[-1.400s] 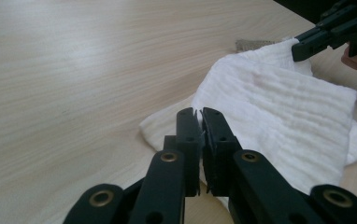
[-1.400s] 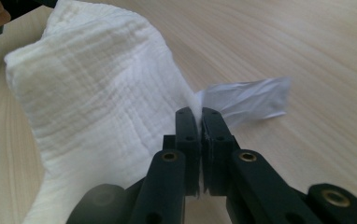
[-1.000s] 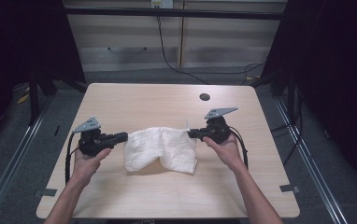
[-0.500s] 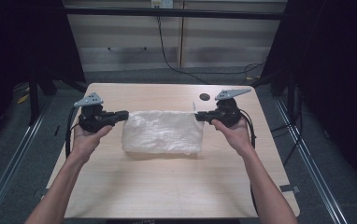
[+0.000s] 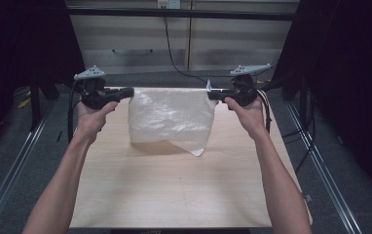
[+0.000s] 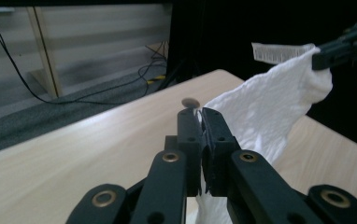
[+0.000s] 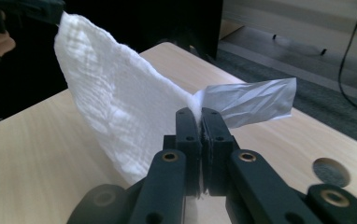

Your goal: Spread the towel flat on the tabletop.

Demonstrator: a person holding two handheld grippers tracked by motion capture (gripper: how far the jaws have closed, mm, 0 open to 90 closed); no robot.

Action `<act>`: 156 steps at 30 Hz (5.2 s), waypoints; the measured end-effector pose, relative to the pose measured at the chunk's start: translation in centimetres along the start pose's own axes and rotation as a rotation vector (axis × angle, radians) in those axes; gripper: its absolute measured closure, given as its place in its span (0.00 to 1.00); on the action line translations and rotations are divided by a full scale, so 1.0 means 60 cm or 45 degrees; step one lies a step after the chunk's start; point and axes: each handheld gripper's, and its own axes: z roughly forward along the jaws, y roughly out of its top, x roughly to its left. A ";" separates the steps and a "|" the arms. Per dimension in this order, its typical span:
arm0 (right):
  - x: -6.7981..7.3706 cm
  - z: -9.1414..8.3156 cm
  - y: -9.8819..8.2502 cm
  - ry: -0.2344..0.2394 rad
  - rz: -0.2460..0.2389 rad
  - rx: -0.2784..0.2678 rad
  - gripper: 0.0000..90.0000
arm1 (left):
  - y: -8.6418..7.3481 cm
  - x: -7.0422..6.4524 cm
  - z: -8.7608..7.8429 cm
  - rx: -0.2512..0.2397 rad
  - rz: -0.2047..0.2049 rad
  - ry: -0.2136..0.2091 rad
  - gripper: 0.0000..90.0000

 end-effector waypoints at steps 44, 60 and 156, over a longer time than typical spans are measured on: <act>0.092 -0.042 -0.246 0.148 0.033 0.131 0.97 | -0.245 -0.113 -0.050 0.201 0.072 -0.164 0.97; 0.124 -0.036 -0.309 0.190 0.039 0.201 0.95 | -0.321 -0.131 -0.052 0.343 0.039 -0.177 0.97; 0.116 0.012 -0.338 0.128 0.068 0.355 0.66 | -0.352 -0.145 0.023 0.550 0.104 -0.228 0.67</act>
